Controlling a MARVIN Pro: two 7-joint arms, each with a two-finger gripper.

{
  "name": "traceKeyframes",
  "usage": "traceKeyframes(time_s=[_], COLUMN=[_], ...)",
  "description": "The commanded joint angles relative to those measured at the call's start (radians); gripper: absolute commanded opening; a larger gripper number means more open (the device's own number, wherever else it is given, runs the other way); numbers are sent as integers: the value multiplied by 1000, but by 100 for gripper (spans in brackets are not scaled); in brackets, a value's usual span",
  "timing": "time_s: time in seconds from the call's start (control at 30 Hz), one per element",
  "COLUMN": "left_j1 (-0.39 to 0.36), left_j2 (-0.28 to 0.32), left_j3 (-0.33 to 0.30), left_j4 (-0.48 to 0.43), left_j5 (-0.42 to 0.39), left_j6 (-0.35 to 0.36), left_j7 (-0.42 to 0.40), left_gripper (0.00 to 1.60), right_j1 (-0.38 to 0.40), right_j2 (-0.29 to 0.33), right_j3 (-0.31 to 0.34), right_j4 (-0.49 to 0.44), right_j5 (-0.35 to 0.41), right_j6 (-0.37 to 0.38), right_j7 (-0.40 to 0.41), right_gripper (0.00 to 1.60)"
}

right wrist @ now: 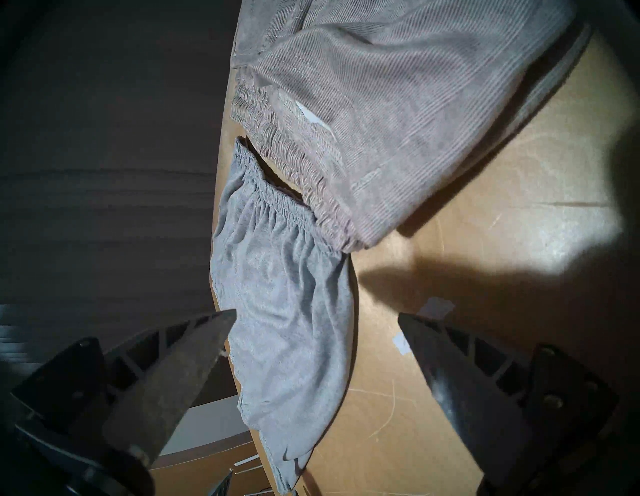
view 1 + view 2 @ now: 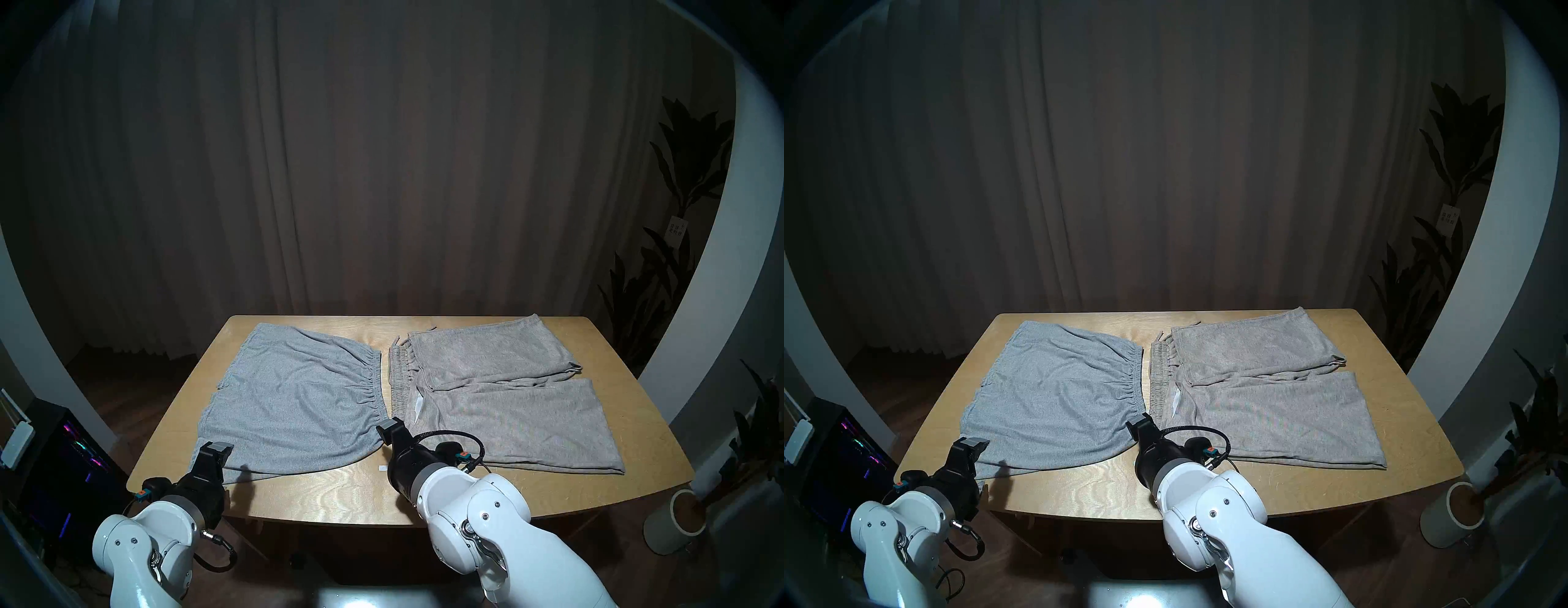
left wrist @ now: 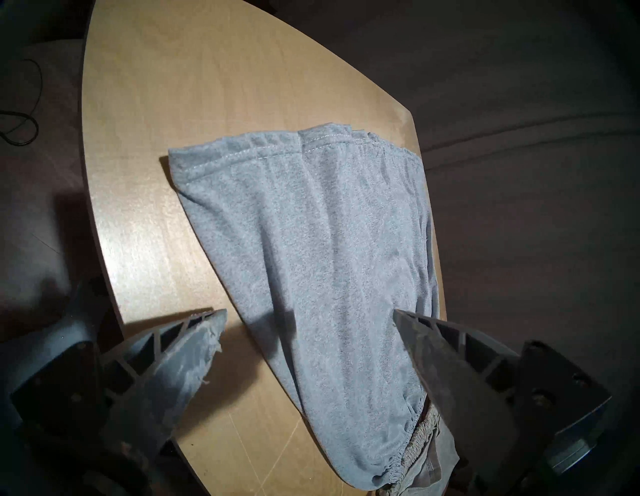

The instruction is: Fold pants twice and stack them

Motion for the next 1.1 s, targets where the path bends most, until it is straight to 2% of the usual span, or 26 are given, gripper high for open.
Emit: traceKeyframes(time_s=[0.0, 0.4, 0.63, 1.07], left_j1=[-20, -75, -92, -101], left_j2=[13, 41, 58, 77], left_j3=[-4, -4, -18, -19], left_j4=[13, 89, 113, 164], left_j5=[-8, 41, 40, 37], left_j6=[6, -22, -20, -8], left_j7=[-1, 32, 59, 57], left_gripper=[160, 160, 160, 160], right_j1=[43, 87, 117, 173], right_j2=[6, 10, 7, -5], right_j3=[-22, -68, -92, -141], right_j4=[-6, 32, 59, 116], right_j5=[1, 19, 39, 69], right_j6=[-26, -61, -88, -150], right_j7=[-3, -10, -23, -49], right_gripper=[160, 160, 160, 160])
